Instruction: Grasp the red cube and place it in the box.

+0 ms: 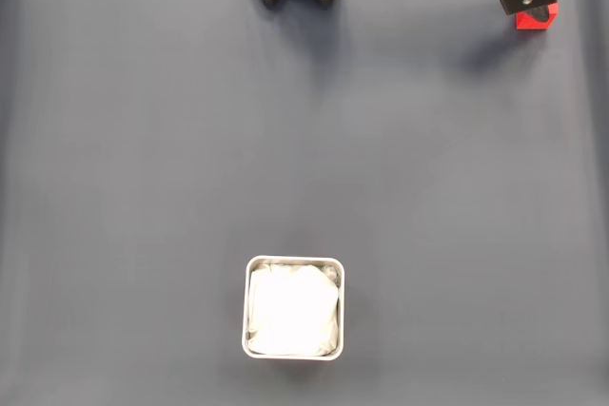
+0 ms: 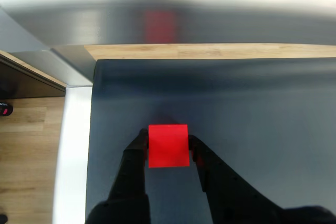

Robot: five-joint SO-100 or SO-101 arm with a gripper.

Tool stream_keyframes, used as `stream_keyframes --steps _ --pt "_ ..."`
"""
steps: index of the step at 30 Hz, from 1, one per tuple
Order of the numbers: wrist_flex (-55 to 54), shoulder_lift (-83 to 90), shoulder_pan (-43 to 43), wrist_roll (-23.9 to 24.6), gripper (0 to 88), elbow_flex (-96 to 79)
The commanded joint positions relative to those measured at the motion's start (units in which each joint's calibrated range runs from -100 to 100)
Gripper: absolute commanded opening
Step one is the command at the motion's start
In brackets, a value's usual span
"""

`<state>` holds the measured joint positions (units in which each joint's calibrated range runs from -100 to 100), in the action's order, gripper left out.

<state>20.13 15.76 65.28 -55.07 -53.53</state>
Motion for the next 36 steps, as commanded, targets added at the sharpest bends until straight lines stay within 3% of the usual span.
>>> stream_keyframes --steps 1,36 --pt "-0.5 1.3 -0.6 -0.6 10.7 0.4" --pt "9.1 9.4 -7.7 -0.4 7.6 9.1"
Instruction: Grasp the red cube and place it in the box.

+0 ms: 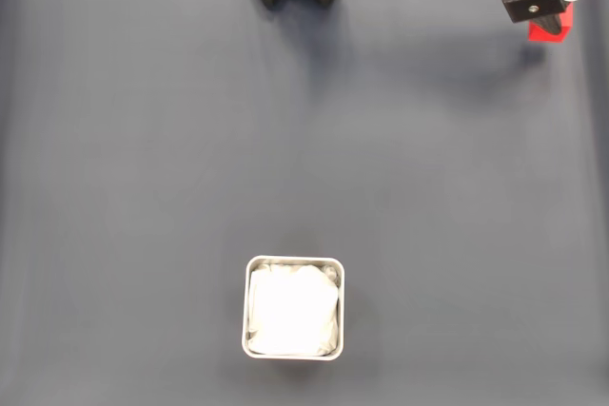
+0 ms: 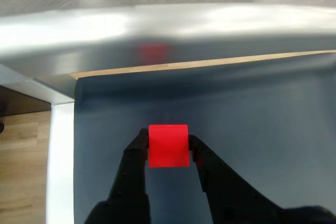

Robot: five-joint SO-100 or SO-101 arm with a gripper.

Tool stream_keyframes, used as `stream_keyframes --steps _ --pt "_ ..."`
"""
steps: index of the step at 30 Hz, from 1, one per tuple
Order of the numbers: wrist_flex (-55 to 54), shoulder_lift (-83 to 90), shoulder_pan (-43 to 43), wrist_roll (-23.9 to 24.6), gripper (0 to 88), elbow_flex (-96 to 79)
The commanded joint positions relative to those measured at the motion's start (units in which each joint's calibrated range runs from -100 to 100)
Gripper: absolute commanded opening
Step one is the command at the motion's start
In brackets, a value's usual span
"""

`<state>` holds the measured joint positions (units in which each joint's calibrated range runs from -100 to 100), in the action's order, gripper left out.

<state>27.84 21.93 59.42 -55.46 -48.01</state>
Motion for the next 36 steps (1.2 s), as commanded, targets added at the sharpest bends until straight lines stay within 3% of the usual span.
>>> stream_keyframes --steps 1,36 --pt "1.7 3.4 -2.4 0.0 7.6 4.2" --pt "4.5 3.5 -17.7 0.5 7.5 16.4"
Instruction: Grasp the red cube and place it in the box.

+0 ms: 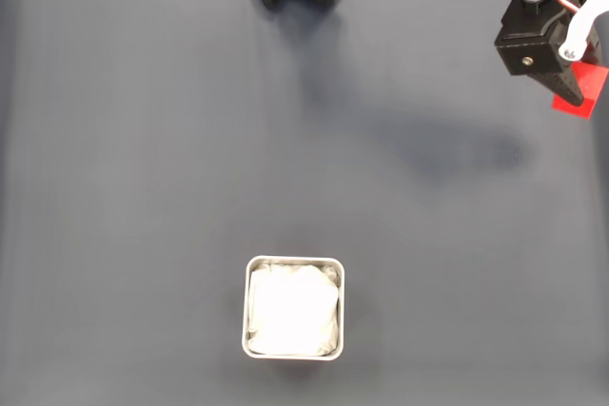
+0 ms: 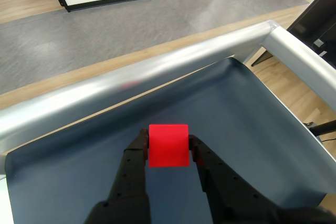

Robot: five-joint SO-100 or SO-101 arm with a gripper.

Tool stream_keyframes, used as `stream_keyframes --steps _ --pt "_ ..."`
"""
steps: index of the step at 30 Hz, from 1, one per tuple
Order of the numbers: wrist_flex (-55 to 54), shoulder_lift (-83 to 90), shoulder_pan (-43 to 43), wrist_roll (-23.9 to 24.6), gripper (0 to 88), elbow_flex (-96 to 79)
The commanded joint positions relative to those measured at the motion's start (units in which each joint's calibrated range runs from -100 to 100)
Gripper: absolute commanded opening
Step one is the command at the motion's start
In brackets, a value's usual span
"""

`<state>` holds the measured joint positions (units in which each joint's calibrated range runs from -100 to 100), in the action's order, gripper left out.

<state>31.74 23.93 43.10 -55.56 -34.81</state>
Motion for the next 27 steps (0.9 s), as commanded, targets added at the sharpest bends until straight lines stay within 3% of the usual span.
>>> stream_keyframes --steps 1,27 --pt "0.6 1.6 -1.8 0.6 7.5 3.5" --pt "2.2 2.3 -13.9 2.4 7.6 8.0"
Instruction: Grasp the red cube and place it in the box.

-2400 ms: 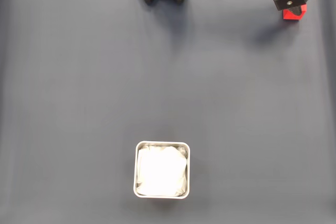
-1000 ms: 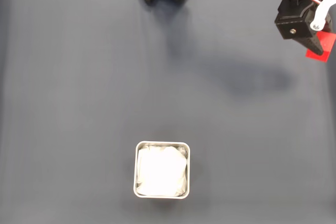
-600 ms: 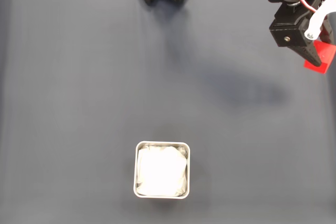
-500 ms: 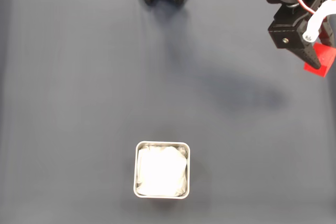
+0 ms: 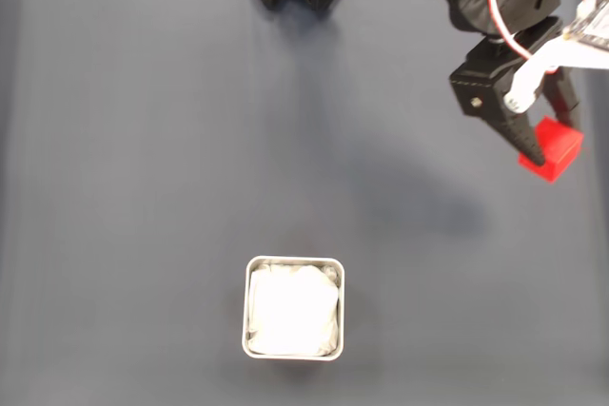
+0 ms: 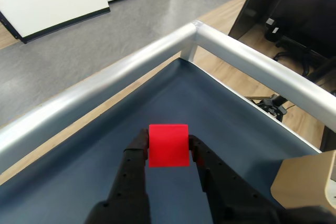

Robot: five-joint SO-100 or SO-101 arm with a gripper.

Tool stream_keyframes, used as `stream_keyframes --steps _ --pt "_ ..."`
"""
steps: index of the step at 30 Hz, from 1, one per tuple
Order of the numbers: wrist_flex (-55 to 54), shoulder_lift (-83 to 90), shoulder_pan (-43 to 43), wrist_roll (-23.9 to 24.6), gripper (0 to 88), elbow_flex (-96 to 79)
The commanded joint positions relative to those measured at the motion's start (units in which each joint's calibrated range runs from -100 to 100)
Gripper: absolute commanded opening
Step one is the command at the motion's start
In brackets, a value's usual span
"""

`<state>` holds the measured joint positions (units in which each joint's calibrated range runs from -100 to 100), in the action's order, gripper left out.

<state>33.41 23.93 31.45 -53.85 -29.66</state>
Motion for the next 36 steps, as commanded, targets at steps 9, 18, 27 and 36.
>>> stream_keyframes --steps 9,18,27,36 --pt "1.3 2.5 -7.0 1.2 7.3 3.4" --pt "1.5 1.1 -12.6 1.4 6.8 5.6" --pt "1.8 -2.4 -17.1 2.1 6.8 9.7" --pt "1.8 -5.4 -21.2 2.5 6.6 12.2"
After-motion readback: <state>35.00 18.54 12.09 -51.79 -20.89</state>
